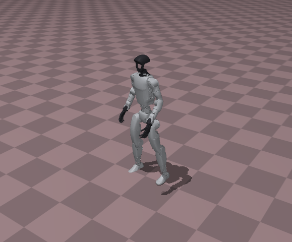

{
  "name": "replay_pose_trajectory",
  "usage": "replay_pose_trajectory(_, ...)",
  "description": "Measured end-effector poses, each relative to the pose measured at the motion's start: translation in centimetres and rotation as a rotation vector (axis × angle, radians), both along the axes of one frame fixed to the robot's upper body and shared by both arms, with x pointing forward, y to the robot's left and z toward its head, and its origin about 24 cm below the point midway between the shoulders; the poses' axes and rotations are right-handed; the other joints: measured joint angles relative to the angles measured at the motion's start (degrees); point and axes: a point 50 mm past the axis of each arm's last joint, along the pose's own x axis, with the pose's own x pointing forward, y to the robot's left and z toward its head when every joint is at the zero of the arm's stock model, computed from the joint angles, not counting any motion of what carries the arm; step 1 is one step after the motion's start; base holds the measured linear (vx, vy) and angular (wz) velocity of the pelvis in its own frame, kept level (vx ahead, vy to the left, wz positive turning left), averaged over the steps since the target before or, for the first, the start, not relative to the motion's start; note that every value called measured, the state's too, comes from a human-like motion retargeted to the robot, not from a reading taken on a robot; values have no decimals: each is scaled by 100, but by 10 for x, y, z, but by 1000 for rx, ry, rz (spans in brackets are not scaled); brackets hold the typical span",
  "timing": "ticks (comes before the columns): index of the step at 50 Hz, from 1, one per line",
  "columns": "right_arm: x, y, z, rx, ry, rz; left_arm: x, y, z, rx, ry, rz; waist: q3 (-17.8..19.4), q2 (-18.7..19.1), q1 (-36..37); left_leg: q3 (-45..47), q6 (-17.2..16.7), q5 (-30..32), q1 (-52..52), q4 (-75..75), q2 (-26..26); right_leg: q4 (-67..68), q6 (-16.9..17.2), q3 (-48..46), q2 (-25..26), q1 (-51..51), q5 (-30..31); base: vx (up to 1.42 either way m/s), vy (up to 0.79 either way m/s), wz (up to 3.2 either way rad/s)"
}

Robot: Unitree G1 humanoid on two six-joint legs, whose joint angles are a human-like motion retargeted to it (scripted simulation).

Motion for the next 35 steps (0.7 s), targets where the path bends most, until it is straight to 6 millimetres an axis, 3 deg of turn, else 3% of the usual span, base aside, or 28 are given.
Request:
replay_pose_trajectory(8,23,-7,23,18,-166,29,72,-31,67,52,-337,-308,307,-13,-212,-40,23,147,-643,0,-80,-140,140,18,-84,-576,285,-7,-1,5)
replay_pose_trajectory(13,40,-14,32,-54,-218,77,122,-61,108,111,-510,-453,751,-23,-502,-37,18,297,-1070,0,-152,-241,267,71,-149,-969,550,-14,-2,3)
replay_pose_trajectory(17,54,-12,37,-86,-260,120,166,-81,140,204,-594,-512,1405,-46,-840,-87,-1,476,-1420,0,-163,-288,311,48,-160,-1273,773,-19,-5,14)
replay_pose_trajectory(23,66,-8,55,-40,-362,182,229,-105,206,422,-683,-510,2804,-83,-1491,-335,-11,853,-2156,52,-191,-340,311,-148,-223,-1819,1107,-24,-6,41)
replay_pose_trajectory(27,46,-14,62,-23,-343,236,251,-106,238,549,-670,-471,2950,-22,-2000,-496,-40,898,-3565,659,-168,-410,311,-287,-278,-2816,1417,-24,-7,60)
replay_pose_trajectory(33,20,-31,69,-73,-292,255,272,-82,304,678,-691,-318,2950,57,-2540,-450,-47,942,-5937,1635,-32,-678,311,-191,-235,-4636,2051,-20,-5,23)
replay_pose_trajectory(35,5,-35,71,-36,-268,237,275,-73,316,798,-655,-393,2950,245,-2498,-521,-298,309,-7341,3410,641,20,311,-402,221,-5518,1727,-12,-14,-61)
